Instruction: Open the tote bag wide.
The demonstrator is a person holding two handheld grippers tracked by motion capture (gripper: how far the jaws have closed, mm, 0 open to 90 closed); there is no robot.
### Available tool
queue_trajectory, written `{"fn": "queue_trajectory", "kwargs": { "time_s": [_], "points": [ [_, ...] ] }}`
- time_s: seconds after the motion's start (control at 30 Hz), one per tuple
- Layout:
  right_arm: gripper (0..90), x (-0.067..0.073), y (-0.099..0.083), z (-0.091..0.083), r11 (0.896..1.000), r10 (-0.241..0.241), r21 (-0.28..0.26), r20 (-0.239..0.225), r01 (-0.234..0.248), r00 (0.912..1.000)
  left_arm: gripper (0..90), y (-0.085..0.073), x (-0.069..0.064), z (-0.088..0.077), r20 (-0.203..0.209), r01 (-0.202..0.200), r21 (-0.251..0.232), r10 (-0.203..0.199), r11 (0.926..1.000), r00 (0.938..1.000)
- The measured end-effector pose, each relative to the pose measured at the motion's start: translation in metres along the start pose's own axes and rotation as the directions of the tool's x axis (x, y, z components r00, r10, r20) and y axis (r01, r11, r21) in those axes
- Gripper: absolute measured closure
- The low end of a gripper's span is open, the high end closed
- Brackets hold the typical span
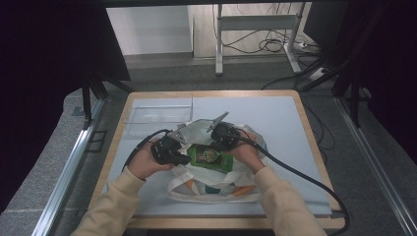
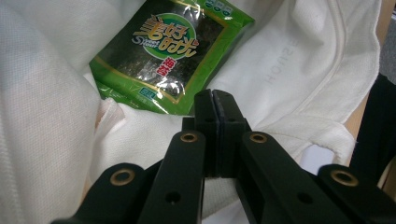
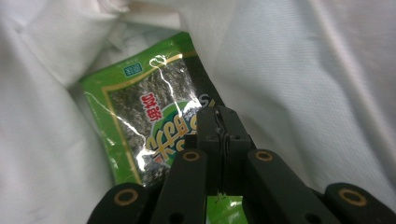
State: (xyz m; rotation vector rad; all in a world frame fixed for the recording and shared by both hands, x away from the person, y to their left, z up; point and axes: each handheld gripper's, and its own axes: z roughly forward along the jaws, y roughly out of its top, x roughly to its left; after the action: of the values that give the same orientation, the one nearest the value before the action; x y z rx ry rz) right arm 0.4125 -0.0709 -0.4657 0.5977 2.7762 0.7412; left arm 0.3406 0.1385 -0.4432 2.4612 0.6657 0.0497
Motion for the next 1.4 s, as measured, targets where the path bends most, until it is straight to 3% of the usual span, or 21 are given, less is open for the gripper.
{"fn": "queue_trajectory", "kwargs": {
  "time_s": [0.17,0.33,0.5,0.67,0.8,0.83,0.87,0.93,1.07,1.2,1.4],
  "points": [
    [84.5,-0.008,0.001,0.010,1.000,-0.022,0.007,0.053,0.022,0.9983,89.2,-0.001,0.001,0.000,0.006,-0.003,0.005,0.003,1.0000,1.0000],
    [88.9,-0.021,0.003,0.017,1.000,-0.002,0.013,0.083,0.001,0.9966,89.3,-0.002,0.002,0.001,0.013,0.003,0.005,-0.003,1.0000,0.9999],
    [89.2,-0.031,0.004,0.024,1.000,-0.001,0.019,0.132,-0.002,0.9913,89.2,-0.005,0.004,0.001,0.032,0.001,0.004,-0.001,1.0000,0.9995],
    [89.2,-0.040,0.004,0.025,0.999,0.033,0.006,0.163,-0.034,0.9860,89.2,-0.006,0.005,0.003,0.033,0.009,0.009,-0.010,0.9999,0.9994],
    [89.2,-0.040,0.004,0.026,0.999,0.039,0.004,0.161,-0.040,0.9863,89.2,-0.006,0.006,0.003,0.030,0.011,0.009,-0.011,0.9999,0.9995],
    [89.2,-0.035,0.004,0.024,0.999,0.042,-0.006,0.131,-0.042,0.9905,89.1,-0.006,0.006,0.003,0.029,0.011,0.009,-0.012,0.9999,0.9995],
    [89.2,-0.035,0.004,0.024,0.999,0.042,-0.006,0.131,-0.042,0.9905,89.1,-0.006,0.006,0.003,0.029,0.011,0.009,-0.011,0.9999,0.9995],
    [89.2,-0.027,0.006,0.021,0.998,0.046,-0.042,0.069,-0.044,0.9965,89.1,-0.006,0.006,0.002,0.026,0.008,0.012,-0.008,0.9999,0.9996],
    [89.2,-0.010,0.013,0.020,0.998,-0.007,-0.063,0.018,0.008,0.9998,89.1,-0.005,0.007,0.002,0.025,0.005,0.011,-0.006,0.9999,0.9997],
    [89.1,-0.003,0.020,0.022,0.996,-0.055,-0.066,-0.003,0.055,0.9985,89.1,-0.005,0.006,0.003,0.026,0.009,0.011,-0.010,0.9999,0.9996],
    [89.1,-0.012,0.018,0.016,0.999,-0.028,-0.018,0.010,0.028,0.9996,89.1,-0.006,0.007,0.003,0.030,0.006,0.015,-0.006,0.9999,0.9995]
  ]
}}
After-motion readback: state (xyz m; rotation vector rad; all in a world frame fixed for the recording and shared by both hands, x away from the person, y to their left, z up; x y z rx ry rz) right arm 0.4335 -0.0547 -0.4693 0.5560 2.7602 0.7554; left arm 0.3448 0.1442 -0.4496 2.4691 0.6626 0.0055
